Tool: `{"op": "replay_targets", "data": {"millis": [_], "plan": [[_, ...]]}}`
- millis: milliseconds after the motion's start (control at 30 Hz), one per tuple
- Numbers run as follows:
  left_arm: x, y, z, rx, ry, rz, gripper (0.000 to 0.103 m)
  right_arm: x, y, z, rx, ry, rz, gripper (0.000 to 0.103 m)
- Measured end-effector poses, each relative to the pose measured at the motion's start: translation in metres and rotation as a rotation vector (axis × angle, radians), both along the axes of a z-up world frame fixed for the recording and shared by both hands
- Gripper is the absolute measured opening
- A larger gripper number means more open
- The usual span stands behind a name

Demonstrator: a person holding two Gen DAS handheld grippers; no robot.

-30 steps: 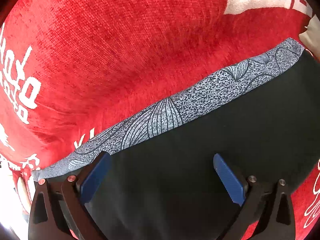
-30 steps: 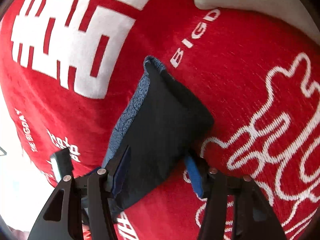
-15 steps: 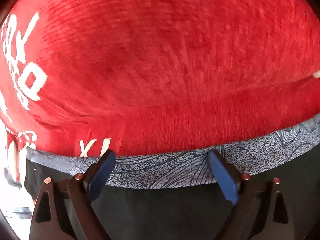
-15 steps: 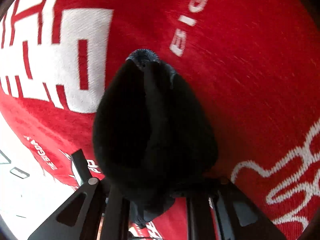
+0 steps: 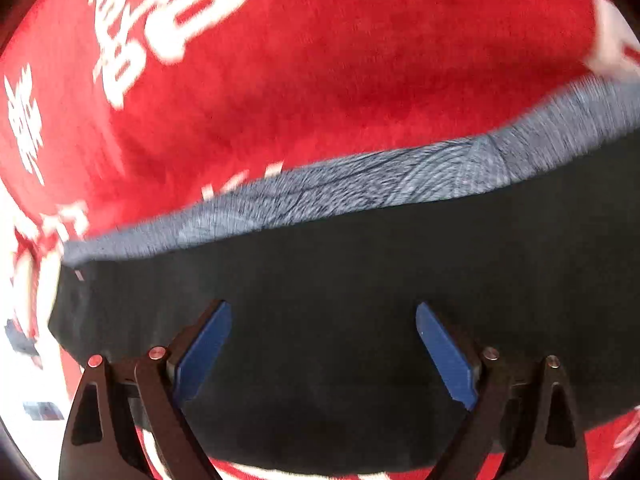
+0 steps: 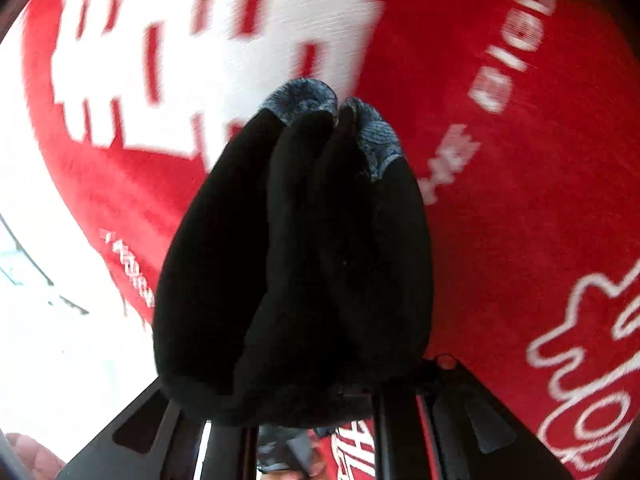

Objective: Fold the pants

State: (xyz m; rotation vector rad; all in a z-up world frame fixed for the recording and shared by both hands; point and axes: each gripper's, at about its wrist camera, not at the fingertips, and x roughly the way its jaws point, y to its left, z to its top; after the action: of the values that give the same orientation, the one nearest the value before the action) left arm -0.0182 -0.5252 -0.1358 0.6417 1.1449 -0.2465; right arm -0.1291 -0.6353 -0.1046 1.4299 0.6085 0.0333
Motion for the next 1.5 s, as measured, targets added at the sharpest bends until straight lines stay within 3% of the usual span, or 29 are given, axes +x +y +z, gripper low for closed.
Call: {"op": "replay_targets", "data": {"millis": [67,167,233,333,433,533,633,767,833,867,900,967,1067,1200,1267,1367,1400,1433,1500], "plan": [[-0.009,-0.001,0.000,0.005,-0.046,-0.033,0.095,0.012,0.014,0.018,-0.034,-0.014,0.031,0.014],[0.003,0.007,0.008,-0.051,0.030,-0.032,0.095,0.037,0.047,0.051,-0.122,-0.014,0.089,0.014],[0.016,0.026,0.022,-0.101,0.088,-0.014,0.095,0.056,0.072,0.072,-0.208,0.006,0.134,0.014],[0.032,0.066,0.058,-0.163,0.052,0.008,0.095,0.085,0.118,0.094,-0.354,0.041,0.209,0.014],[0.051,0.117,0.077,-0.165,0.023,0.030,0.095,0.113,0.167,0.098,-0.460,0.080,0.270,0.014],[0.073,0.172,0.076,-0.121,0.019,0.051,0.095,0.147,0.226,0.080,-0.594,0.176,0.334,0.014],[0.099,0.231,0.059,-0.080,0.039,0.121,0.095,0.183,0.294,0.040,-0.772,0.334,0.387,0.014],[0.120,0.292,0.043,-0.059,0.059,0.218,0.095,0.196,0.367,-0.008,-1.026,0.511,0.443,0.020],[0.126,0.309,0.037,-0.063,0.056,0.243,0.095,0.199,0.400,-0.011,-1.205,0.550,0.444,0.034],[0.128,0.315,0.033,-0.066,0.056,0.254,0.095,0.191,0.404,-0.012,-1.230,0.547,0.456,0.041],[0.132,0.324,0.031,-0.067,0.057,0.264,0.095,0.190,0.416,-0.012,-1.254,0.540,0.481,0.055],[0.133,0.337,0.031,-0.067,0.059,0.285,0.095,0.194,0.436,-0.008,-1.291,0.533,0.511,0.060],[0.140,0.344,0.037,-0.078,0.063,0.303,0.095,0.177,0.444,0.009,-1.230,0.479,0.558,0.062],[0.141,0.334,0.054,-0.102,0.062,0.270,0.095,0.149,0.432,0.041,-1.054,0.376,0.621,0.065],[0.139,0.322,0.062,-0.137,0.086,0.243,0.095,0.152,0.404,0.063,-0.980,0.368,0.589,0.065],[0.132,0.299,0.074,-0.187,0.112,0.198,0.095,0.144,0.343,0.069,-0.879,0.413,0.492,0.065],[0.129,0.288,0.078,-0.213,0.125,0.180,0.095,0.140,0.325,0.069,-0.837,0.436,0.466,0.056],[0.126,0.279,0.080,-0.234,0.140,0.166,0.095,0.136,0.307,0.067,-0.790,0.455,0.445,0.035],[0.119,0.255,0.080,-0.251,0.164,0.132,0.095,0.140,0.278,0.059,-0.730,0.498,0.408,0.019]]}}
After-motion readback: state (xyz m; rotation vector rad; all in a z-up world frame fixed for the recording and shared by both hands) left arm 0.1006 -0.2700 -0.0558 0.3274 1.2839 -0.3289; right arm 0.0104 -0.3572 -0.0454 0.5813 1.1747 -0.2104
